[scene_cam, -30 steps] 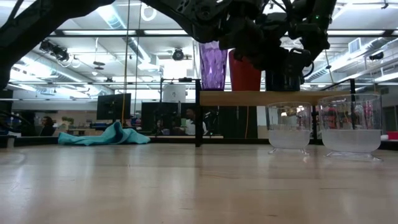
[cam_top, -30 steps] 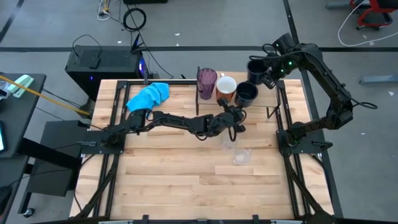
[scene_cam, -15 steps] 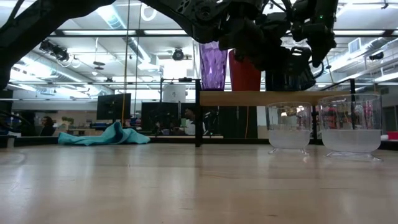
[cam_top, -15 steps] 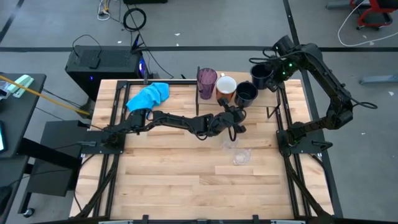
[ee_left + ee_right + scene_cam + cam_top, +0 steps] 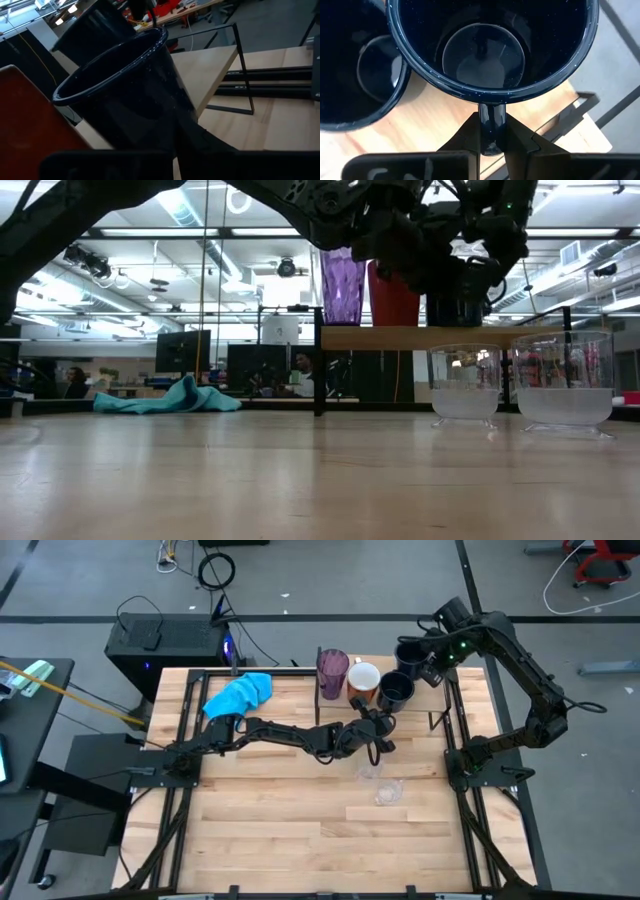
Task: Stack small to large cups/mugs on shelf
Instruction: Put the dark blue mug on the shelf
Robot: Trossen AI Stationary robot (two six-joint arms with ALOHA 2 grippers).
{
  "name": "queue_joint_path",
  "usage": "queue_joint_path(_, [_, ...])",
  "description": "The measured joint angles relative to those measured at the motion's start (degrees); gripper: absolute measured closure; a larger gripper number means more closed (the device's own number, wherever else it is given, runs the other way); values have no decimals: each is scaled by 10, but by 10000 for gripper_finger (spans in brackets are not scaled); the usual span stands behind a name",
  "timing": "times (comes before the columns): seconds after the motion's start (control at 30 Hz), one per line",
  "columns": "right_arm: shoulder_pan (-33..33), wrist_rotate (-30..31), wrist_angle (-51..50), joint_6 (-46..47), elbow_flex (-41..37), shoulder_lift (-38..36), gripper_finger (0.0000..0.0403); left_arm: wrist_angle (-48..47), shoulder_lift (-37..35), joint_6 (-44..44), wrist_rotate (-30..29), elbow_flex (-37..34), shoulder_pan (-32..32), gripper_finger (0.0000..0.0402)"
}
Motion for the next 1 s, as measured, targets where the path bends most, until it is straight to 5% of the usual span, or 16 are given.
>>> queue_joint_path(1.0, [-2,-64,110,-82,-64,0,347,2,0,-4,0,0,5,388])
